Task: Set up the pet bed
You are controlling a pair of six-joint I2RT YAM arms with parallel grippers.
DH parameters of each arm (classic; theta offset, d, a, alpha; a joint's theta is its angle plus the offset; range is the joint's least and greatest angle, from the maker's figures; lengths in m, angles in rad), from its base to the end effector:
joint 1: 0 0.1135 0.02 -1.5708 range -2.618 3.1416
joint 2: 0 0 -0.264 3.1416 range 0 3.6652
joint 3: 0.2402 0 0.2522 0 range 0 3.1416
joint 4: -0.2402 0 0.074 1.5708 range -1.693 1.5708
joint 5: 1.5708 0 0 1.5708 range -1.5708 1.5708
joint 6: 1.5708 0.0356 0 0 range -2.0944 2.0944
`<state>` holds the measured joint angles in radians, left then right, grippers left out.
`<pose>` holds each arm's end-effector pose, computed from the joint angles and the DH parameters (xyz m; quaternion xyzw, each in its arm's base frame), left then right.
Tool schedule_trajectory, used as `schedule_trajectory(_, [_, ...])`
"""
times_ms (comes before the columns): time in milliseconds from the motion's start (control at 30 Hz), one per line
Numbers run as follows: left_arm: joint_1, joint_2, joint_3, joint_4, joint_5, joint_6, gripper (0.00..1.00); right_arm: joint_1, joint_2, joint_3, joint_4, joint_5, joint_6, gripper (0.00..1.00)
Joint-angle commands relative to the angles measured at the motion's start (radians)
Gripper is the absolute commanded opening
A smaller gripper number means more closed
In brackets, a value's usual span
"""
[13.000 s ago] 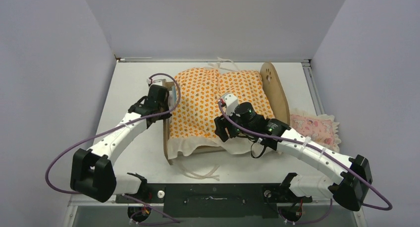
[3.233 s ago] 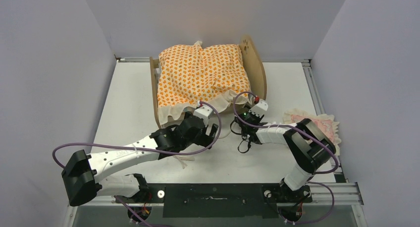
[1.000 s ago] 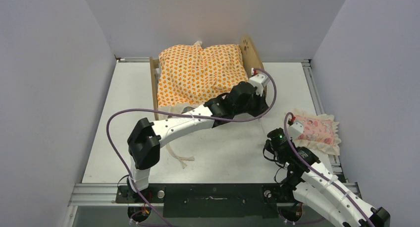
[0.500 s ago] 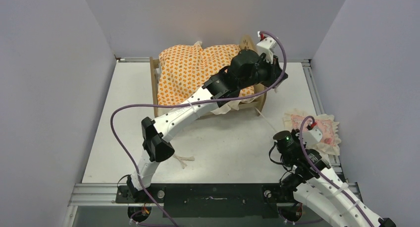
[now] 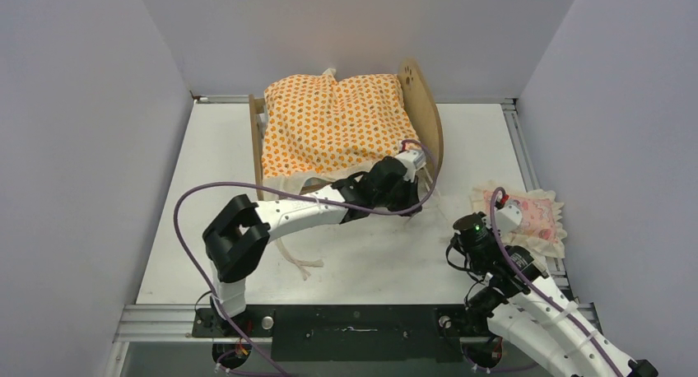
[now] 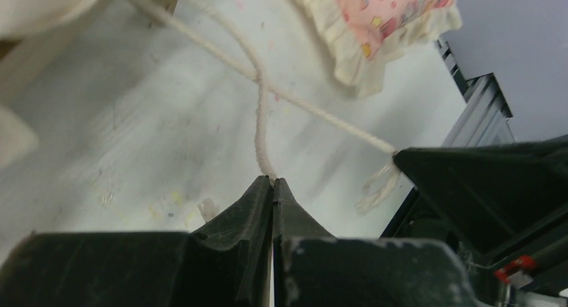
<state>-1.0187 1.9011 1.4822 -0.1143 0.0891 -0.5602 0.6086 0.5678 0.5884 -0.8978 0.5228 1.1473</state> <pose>0.2323 -0.3832 0.2628 0.2187 0.8398 -0.3789 0.3214 0.0989 0.0472 0.2399 0.3264 0.8524 0.0974 0.3967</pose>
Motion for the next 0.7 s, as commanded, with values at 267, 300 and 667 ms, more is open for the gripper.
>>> schedule_trajectory(267, [-0.05, -0.195, -0.403, 0.374, -0.064, -0.104, 0.0, -0.001, 0.058, 0.068, 0.061, -0.08, -0.127, 0.05])
schedule_trajectory(300, [-0.061, -0.18, -0.411, 0.397, -0.069, -0.116, 0.0, -0.001, 0.061, 0.069, 0.075, -0.09, -0.136, 0.05])
schedule_trajectory(667, [-0.101, -0.152, -0.329, 0.508, -0.137, -0.048, 0.0, -0.002, 0.124, -0.004, 0.135, -0.183, -0.153, 0.05])
